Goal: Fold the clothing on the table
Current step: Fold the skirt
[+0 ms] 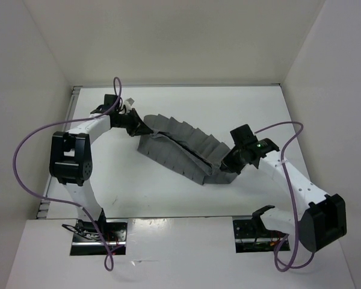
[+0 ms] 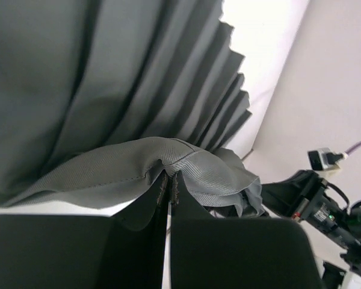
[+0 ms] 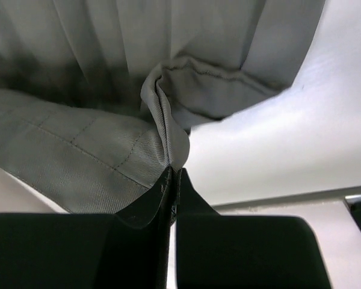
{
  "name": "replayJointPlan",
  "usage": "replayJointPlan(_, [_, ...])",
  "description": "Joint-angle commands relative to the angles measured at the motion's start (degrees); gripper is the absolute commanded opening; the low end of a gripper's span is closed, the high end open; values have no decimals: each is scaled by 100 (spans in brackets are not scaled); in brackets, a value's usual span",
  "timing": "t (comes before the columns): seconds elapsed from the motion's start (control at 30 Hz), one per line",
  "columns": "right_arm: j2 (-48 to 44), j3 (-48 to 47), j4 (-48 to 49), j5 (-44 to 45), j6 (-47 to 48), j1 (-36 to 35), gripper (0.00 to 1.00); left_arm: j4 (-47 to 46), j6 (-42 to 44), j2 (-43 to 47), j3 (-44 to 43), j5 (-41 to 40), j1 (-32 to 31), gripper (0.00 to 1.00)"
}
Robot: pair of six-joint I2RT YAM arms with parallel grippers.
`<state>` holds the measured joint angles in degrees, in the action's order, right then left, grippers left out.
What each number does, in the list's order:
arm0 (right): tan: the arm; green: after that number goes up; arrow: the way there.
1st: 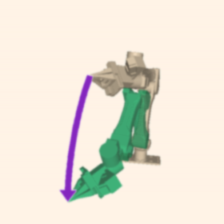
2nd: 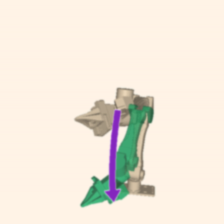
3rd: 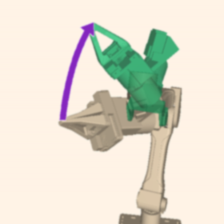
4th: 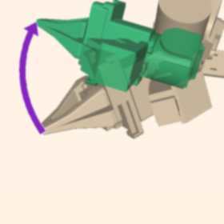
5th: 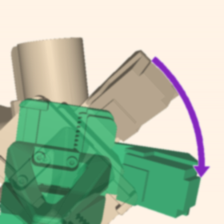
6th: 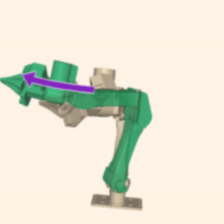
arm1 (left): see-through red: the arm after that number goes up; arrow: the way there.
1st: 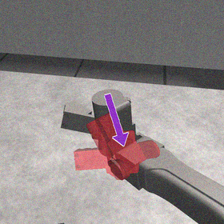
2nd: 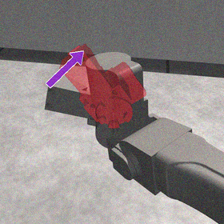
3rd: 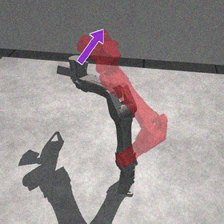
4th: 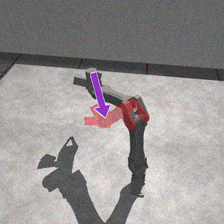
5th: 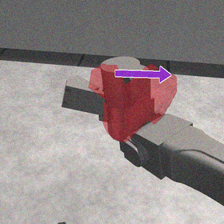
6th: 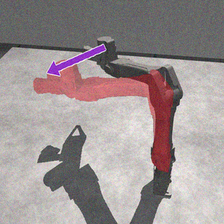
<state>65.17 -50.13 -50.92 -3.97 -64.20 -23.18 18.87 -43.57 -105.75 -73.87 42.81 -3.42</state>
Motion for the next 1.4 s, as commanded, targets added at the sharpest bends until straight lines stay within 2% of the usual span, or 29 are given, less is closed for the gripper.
replayJointPlan(0.0, [337,-392,187,756,92,173,0,-305,-20,-234,-330,-264,61,2])
replayJointPlan(0.2, [918,-805,572,1109,154,349,0,-665,-213,-1024,-778,-264,8,5])
replayJointPlan(0.3, [1375,-971,819,1301,154,411,0,-736,-354,-1428,-1285,-334,8,13])
replayJointPlan(0.37, [1779,-1059,1091,1468,154,411,2,-955,-546,-1605,-1568,-457,8,33])
replayJointPlan(0.43, [2034,-1314,1311,1872,154,463,11,-1183,-705,-1843,-2006,-580,8,52])
replayJointPlan(0.5, [2394,-1743,1173,2440,154,463,19,-1184,-889,-2018,-2350,-580,8,63])
replayJointPlan(0.57, [2553,-2252,953,2786,93,463,23,-1106,-890,-2019,-2867,-580,8,66])
replayJointPlan(0.6, [2554,-2377,848,3074,92,463,27,-949,-829,-1950,-2992,-580,8,66])
replayJointPlan(0.67, [2266,-2440,785,3270,92,411,40,-885,-697,-1730,-3064,-650,8,66])
replayJointPlan(0.77, [1739,-2160,785,3376,92,411,55,-798,-460,-933,-2600,-485,8,66])
replayJointPlan(0.9, [1395,-1817,618,3052,232,411,56,-615,144,-367,-1606,6,-175,59])
replayJointPlan(0.93, [1341,-1721,566,2860,233,411,56,-456,339,-367,-1526,104,-246,52])
replayJointPlan(0.97, [1341,-1493,565,2727,233,411,56,-255,549,-367,-1526,157,-308,35])
replayJointPlan(1.0, [1236,-1369,644,2569,233,411,56,87,743,-454,-1526,79,-369,25])
replayJointPlan(1.03, [1157,-1255,723,2394,233,411,56,160,1006,-507,-1439,26,-483,19])
replayJointPlan(1.1, [1104,-947,1090,1796,417,411,56,221,1079,-700,-1307,-27,-536,13])
replayJointPlan(1.2, [1217,-735,1347,1495,479,411,56,222,1140,-1113,-1306,-272,-537,13])
replayJointPlan(1.37, [2253,-796,1418,1066,610,411,53,170,878,-1921,-1754,-431,-537,6])
